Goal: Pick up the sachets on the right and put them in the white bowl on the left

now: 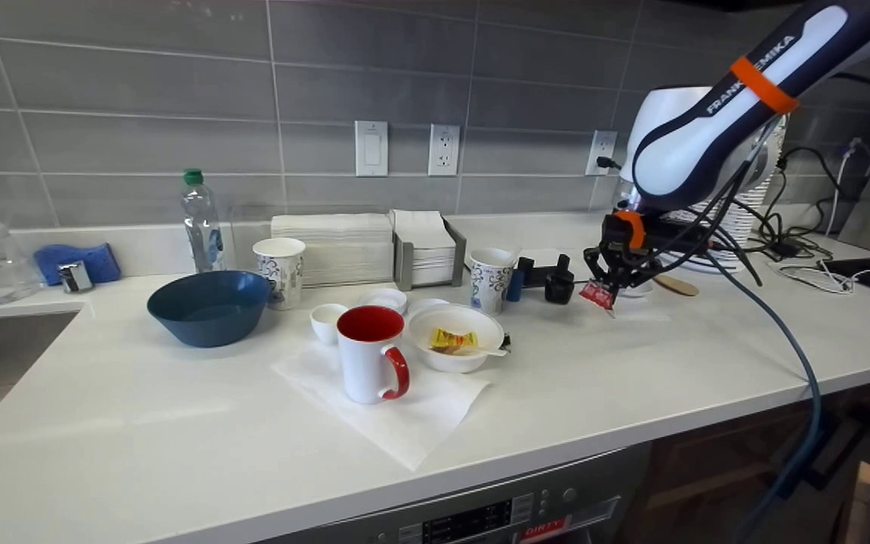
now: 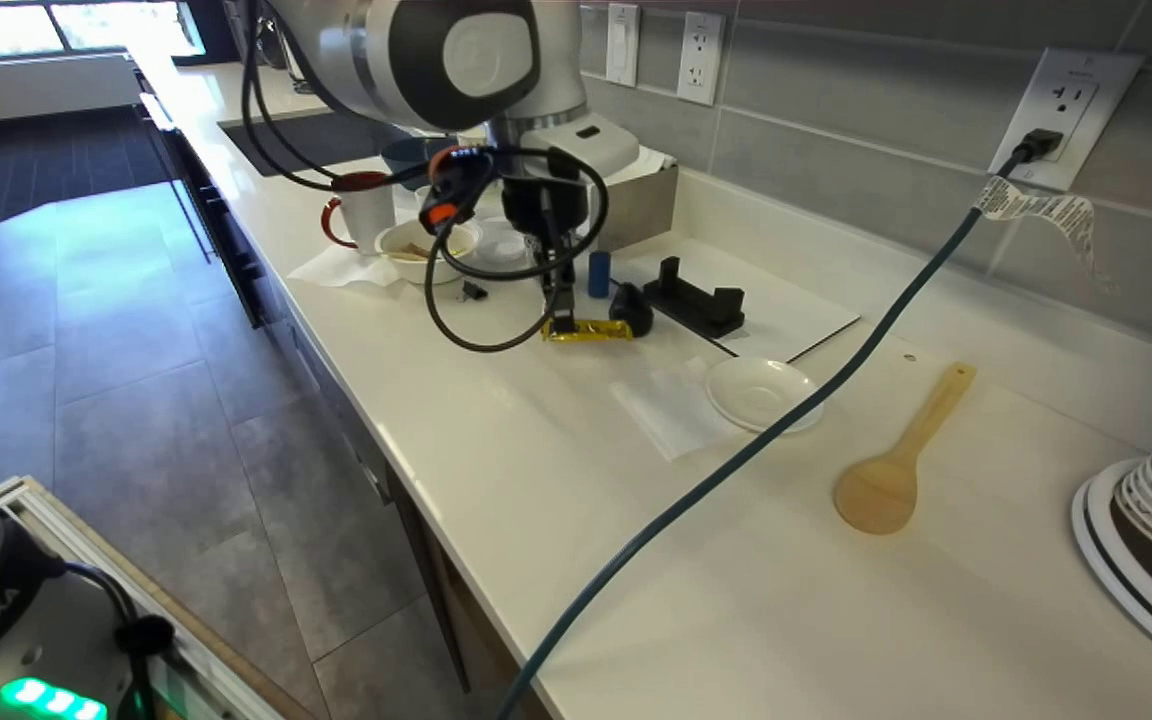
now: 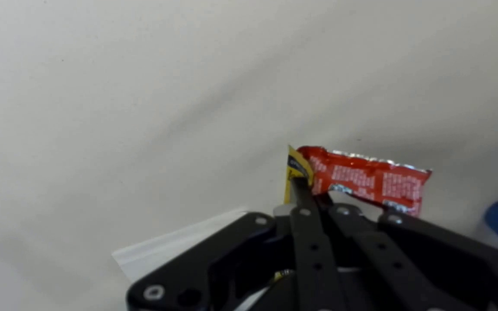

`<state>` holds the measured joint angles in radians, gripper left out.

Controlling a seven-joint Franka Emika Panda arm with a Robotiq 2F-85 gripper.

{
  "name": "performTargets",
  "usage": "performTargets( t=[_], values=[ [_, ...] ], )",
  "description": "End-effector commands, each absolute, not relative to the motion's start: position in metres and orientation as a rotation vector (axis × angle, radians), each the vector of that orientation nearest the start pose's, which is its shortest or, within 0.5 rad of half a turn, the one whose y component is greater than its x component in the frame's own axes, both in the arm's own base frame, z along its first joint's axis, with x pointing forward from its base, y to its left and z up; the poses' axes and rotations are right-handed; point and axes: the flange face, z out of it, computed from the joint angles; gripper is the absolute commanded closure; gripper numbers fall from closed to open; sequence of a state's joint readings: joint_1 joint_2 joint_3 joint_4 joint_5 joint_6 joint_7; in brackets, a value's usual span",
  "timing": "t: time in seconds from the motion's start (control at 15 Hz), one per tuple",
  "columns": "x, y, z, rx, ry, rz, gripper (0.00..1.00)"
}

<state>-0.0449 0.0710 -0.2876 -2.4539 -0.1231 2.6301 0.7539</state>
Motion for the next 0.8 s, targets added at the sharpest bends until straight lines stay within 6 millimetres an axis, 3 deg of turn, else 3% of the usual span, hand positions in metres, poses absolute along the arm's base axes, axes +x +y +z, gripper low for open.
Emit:
performTargets(
  t=[0.0,0.27,0.53,0.6,0.73],
  values=[
    [0.442,-0.114,0.322,-2.84,1.27,-0.388,0.99],
    [0.439,-0.053,0.356,-2.877,0.963,-0.503,0.99],
    [0.431,0.002,0.364,-2.907,0.628,-0.449,0.99],
    [0.442,-0.012,0.36,-2.91,0.754,-0.469,0.98],
    [0.438,0.004,0.361,-2.913,0.661,-0.454,0.98]
  ],
)
